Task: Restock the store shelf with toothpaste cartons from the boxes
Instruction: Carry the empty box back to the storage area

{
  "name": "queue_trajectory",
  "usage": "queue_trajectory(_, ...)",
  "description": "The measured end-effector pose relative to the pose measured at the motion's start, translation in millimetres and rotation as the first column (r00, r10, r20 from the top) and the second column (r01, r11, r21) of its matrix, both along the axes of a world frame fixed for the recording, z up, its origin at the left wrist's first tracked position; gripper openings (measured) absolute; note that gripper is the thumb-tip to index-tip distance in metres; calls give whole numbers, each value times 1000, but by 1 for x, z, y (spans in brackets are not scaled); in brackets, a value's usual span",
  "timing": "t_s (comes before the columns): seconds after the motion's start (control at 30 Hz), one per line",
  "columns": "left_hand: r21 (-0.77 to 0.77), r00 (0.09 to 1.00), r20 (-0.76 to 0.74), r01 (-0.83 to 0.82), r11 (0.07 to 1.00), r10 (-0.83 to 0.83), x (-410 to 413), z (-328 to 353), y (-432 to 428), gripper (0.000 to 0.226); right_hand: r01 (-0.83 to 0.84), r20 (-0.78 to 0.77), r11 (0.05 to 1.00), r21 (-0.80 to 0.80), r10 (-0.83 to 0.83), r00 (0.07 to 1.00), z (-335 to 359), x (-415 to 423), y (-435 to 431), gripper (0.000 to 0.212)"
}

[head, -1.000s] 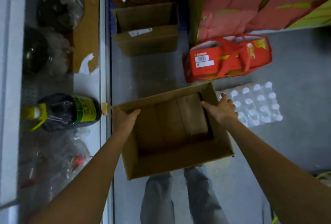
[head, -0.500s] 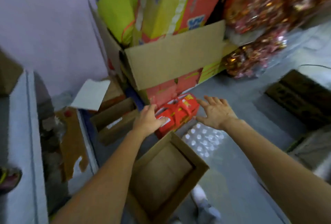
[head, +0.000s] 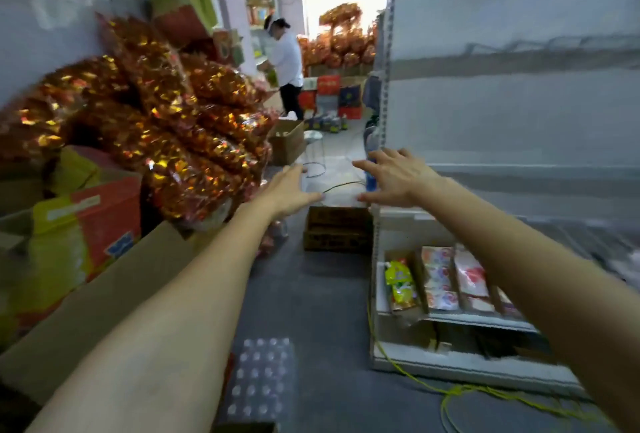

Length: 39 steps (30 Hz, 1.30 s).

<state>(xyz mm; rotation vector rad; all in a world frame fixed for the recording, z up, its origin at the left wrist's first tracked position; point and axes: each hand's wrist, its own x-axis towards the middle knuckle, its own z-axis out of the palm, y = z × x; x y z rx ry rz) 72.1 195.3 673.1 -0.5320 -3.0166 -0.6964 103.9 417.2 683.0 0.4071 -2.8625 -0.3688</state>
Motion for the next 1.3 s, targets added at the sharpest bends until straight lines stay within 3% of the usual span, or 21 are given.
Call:
queue_trajectory(0.17,-63,942,-29,331,942,-333,30,74,202,74,235,-18,971,42,-235,972,70,98,177,74)
queue_trajectory(0.3,-111,837,-41,539,835,-546,82,112,375,75,475,-54,874,104,-472,880,97,204,323,75)
queue_trajectory(0.57,-184,472,-79,859,479,-878,251,130,659,74,872,36,483,78,-876,481,104,429,531,81)
queue_trajectory(0.77,-263,259,-73,926,269,-963,327,128,819,90,960,32,274,54,-961,273,118,526,631,80)
queue_trajectory(1.0,-278,122,-82,950,141,-989,383,133,1003,81,985,29,142,101,-990,140,118,584,755,81)
queue_trajectory(1.17,-272,1,-53,962,15,-999,439,142,1138,101,996,13,33,85,-999,32,123,635,850,78)
queue_trajectory(1.3,-318,-73,-47,947,-54,-996,508,130,1229,81,996,35,-53,74,-998,-56,114,694,922,77)
